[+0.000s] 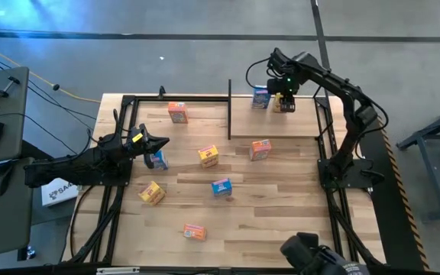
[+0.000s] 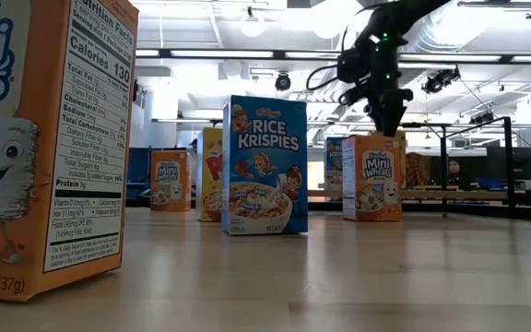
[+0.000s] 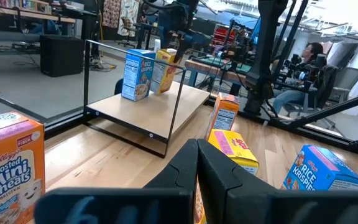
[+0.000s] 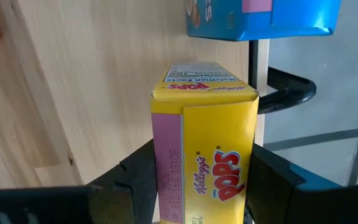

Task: Stack cereal on shelf
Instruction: Put the bottom right yellow cereal box on the shelf aligned with the other blue cereal box, then put the middle right orange cereal box on the shelf aligned with the other yellow cereal box

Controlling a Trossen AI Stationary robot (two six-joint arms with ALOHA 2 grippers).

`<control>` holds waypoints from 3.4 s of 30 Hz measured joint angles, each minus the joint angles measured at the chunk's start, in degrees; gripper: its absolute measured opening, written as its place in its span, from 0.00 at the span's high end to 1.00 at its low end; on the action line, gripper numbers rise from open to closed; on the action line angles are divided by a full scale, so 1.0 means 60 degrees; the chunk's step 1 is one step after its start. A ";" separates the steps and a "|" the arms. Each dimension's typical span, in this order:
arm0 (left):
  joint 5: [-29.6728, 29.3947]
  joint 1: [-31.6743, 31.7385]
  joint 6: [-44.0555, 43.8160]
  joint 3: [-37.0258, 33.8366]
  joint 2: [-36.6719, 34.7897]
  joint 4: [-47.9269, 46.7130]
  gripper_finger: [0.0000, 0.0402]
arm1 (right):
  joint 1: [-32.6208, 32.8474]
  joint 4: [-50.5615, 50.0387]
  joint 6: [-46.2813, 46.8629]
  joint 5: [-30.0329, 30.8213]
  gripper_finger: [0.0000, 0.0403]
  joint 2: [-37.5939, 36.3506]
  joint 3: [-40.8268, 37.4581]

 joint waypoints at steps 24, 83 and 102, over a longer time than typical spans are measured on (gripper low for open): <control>0.0000 0.0003 -0.0008 0.0000 -0.0001 0.0066 1.00 | 0.0007 0.0488 0.0258 0.0674 0.55 0.0087 0.0000; 0.0018 -0.0001 0.0010 0.0000 0.0000 0.0211 1.00 | 0.2524 0.2290 0.3849 -0.2144 0.91 -0.3124 -0.1289; 0.0011 0.0000 -0.0004 0.0000 0.0002 0.0284 1.00 | 0.5876 0.3702 0.7279 -0.1046 0.26 -0.4414 -0.4568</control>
